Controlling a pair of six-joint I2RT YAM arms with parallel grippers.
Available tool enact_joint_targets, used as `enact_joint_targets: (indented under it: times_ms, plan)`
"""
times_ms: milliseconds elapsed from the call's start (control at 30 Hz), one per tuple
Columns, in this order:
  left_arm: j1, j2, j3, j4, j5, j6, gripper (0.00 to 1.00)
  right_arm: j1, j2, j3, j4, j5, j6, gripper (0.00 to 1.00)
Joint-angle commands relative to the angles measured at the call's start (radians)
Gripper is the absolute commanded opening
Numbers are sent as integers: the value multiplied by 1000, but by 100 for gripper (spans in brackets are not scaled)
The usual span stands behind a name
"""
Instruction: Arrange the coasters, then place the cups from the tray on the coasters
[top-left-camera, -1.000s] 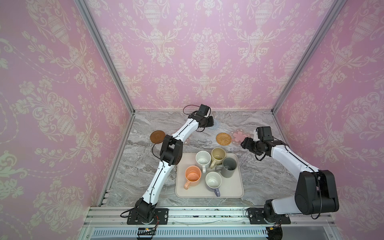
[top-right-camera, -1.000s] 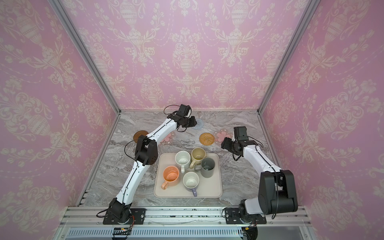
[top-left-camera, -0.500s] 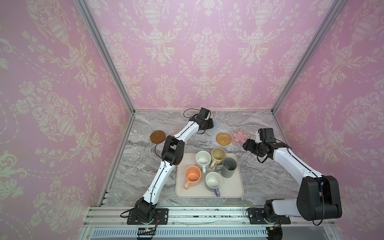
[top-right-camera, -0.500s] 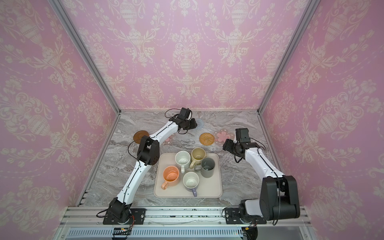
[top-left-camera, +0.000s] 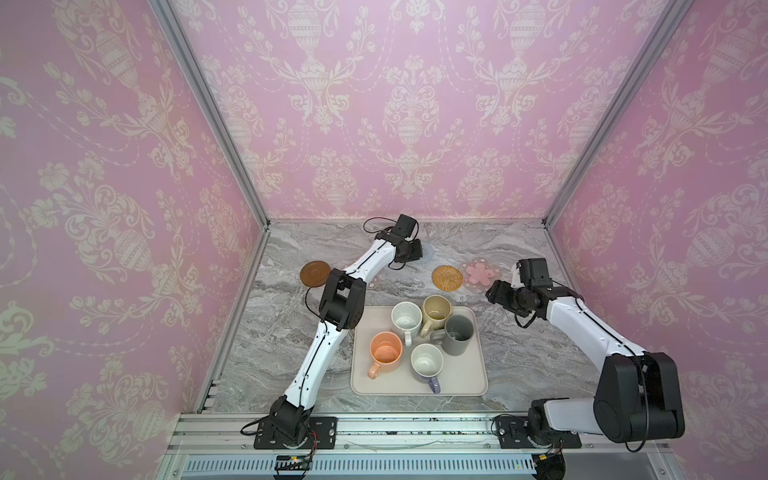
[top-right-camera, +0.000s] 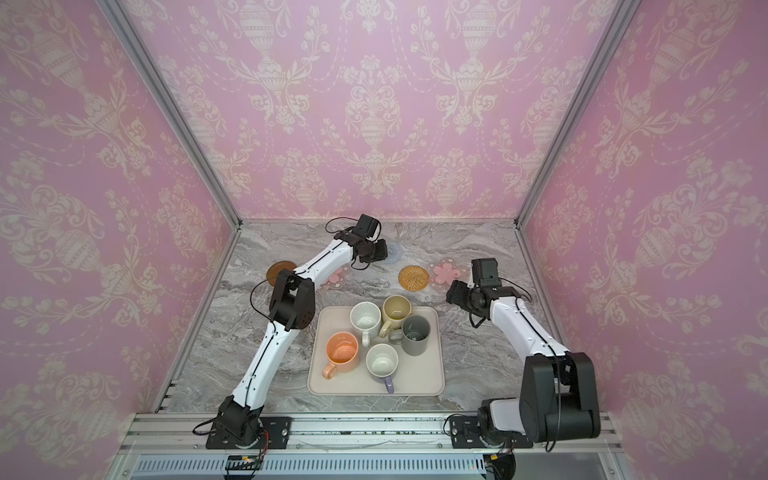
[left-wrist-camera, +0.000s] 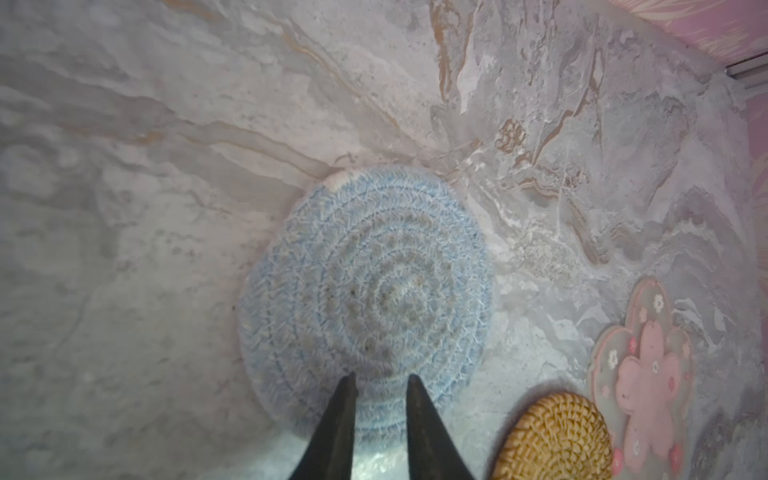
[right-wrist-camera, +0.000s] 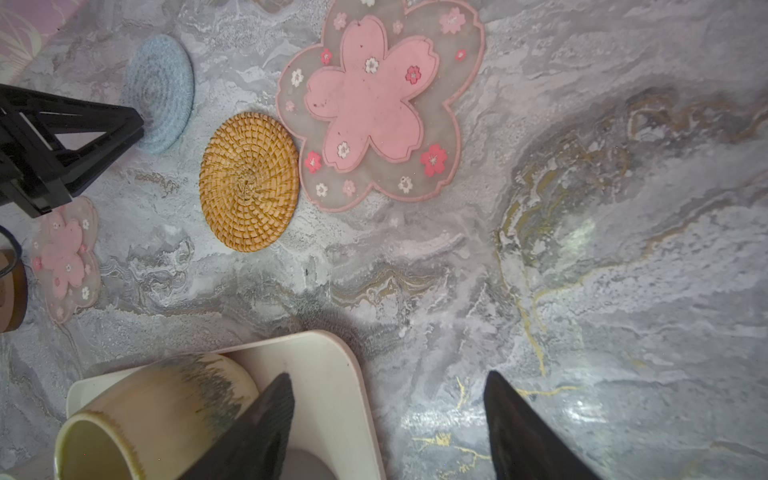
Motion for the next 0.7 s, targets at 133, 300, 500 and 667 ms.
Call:
enact_joint_targets:
  times_ms: [133,300,500,667]
  plan:
    - [22,-180,-296,-51,-17,36,26,-9,-35,-22,-6,-22,1,74]
    - [32,-284,-483,40,17,16,26,-9,-41,-23,-9,-33,9,74]
    - [33,-371,-633,87,33,19,26,-9,-42,-38,2,-49,28,74]
    - [37,-396,-678,96,36,28,26,-9,-38,-45,9,-61,47,74]
